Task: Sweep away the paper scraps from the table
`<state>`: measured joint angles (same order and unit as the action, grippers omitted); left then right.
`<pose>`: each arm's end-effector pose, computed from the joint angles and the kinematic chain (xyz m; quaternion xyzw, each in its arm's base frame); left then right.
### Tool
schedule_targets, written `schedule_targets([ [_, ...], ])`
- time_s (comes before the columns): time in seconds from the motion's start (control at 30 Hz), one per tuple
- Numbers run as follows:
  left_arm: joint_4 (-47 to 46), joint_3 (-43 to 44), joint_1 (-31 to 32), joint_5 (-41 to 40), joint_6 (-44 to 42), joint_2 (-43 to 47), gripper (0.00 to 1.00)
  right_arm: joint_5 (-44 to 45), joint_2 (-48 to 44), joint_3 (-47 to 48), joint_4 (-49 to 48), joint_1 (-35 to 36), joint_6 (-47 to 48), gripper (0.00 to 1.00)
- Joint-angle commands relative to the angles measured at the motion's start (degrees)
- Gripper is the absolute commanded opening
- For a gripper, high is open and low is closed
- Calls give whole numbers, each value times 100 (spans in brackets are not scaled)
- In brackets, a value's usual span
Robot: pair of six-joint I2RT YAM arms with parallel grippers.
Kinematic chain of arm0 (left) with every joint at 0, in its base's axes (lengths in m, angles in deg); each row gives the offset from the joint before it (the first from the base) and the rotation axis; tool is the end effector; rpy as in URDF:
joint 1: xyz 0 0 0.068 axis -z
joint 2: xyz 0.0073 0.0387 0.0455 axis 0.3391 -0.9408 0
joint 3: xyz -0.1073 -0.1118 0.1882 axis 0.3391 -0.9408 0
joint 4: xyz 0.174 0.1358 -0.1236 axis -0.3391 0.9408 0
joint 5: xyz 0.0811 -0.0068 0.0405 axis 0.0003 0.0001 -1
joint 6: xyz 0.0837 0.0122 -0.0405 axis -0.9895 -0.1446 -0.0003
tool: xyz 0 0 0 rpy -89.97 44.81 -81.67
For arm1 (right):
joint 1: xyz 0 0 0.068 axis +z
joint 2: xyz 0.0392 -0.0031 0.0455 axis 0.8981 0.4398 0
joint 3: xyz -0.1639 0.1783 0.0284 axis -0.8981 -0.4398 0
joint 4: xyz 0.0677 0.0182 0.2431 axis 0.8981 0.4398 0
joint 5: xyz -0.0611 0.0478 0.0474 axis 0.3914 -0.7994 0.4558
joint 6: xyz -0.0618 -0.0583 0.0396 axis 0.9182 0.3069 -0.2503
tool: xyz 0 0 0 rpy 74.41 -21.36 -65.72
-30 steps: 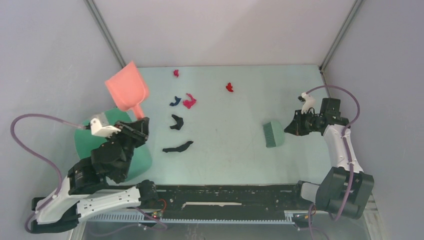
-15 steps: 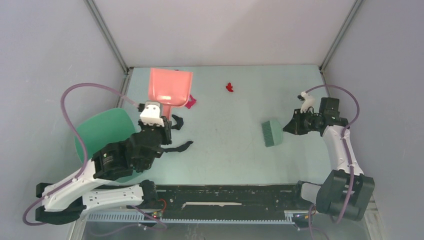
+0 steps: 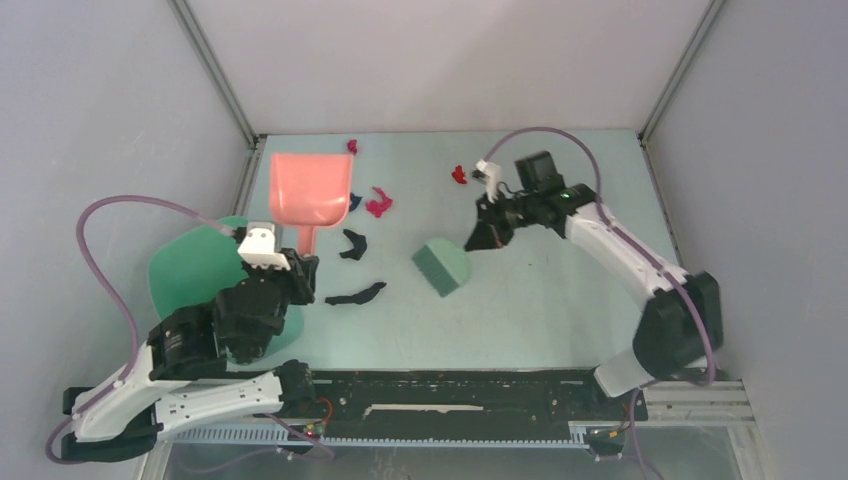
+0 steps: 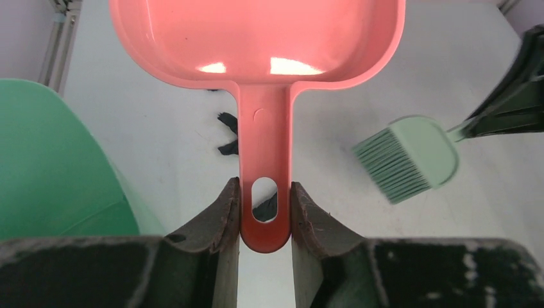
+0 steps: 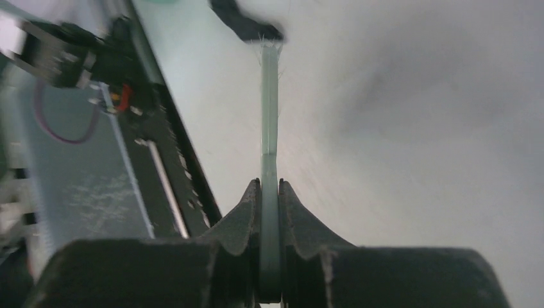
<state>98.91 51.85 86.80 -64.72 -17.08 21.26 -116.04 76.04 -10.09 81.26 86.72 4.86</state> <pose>0.1068 -0.0783 0.3491 0.0275 0.7934 -0.0946 0.6007 0.2750 0.1775 0.2438 -0.3715 0.8038 0.3711 0.2797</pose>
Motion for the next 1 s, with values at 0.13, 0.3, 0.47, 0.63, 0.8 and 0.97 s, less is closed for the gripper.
schedule_targets([
  [0.13, 477, 508, -18, -448, 413, -488, 0, -1138, 2101, 1684, -1604, 1392, -2307, 0],
  [0.3, 310, 460, -18, -472, 357, -653, 0, -1087, 2905, 1991, -3181, 2027, -3894, 0],
  [0.47, 278, 496, -18, -366, 352, -762, 0, 103, 3407, 2268, -3311, 2378, -4880, 0],
  [0.63, 295, 457, -18, -257, 489, -807, 0, 1058, 3865, 2630, -2924, 2573, -5383, 0],
  [0.8, 264, 431, -18, 24, 563, -846, 0, 1752, 4221, 3046, -2168, 2671, -5778, 0],
  [0.97, 264, 439, -10, 452, 841, -754, 0, 2426, 3723, 2427, -2081, 2526, -5502, 0],
])
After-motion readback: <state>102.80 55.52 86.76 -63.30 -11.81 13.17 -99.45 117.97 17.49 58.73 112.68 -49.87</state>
